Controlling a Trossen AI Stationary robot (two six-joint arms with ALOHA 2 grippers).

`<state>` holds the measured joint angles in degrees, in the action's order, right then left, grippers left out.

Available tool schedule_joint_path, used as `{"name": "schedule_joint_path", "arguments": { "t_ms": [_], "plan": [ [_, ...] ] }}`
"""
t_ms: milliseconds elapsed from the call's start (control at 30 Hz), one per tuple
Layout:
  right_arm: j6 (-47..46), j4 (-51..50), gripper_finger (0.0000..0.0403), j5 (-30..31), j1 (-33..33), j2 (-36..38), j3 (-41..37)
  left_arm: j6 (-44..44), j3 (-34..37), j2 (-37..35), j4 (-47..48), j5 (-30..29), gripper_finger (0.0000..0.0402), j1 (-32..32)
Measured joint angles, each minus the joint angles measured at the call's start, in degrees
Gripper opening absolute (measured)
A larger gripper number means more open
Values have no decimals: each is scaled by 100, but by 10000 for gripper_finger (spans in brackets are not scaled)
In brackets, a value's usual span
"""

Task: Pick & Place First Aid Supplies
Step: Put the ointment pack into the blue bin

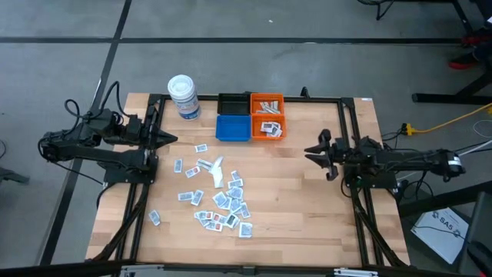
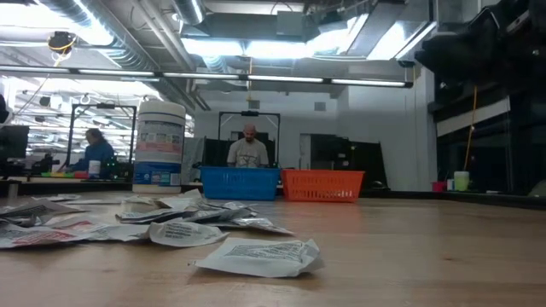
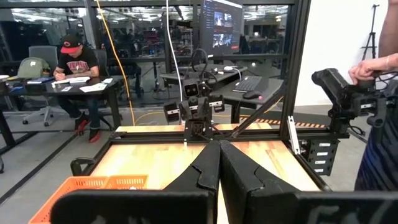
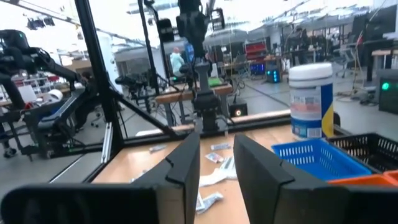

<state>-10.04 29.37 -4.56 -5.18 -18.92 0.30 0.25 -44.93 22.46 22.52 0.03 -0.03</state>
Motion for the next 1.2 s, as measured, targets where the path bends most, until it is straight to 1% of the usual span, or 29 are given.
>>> {"name": "schedule_joint_path", "arguments": {
  "t_ms": [100, 233, 567, 667, 1200],
  "plan": [
    [0, -319, 100, -7, -61, 206, 2, -2, 0, 0, 0, -1, 4, 1],
    [0, -1054, 100, -1, -177, 567, 2, 0, 0, 0, 0, -1, 4, 1],
    [-2, -2785, 100, 6, -211, 1738, 8, -4, 0, 0, 0, 0, 4, 2],
    [0, -2772, 100, 63, -211, 1887, 17, 0, 0, 0, 0, -1, 4, 1],
    [0, -2801, 100, 48, -211, 1805, 15, 0, 0, 2, 0, 0, 4, 1]
  ]
}}
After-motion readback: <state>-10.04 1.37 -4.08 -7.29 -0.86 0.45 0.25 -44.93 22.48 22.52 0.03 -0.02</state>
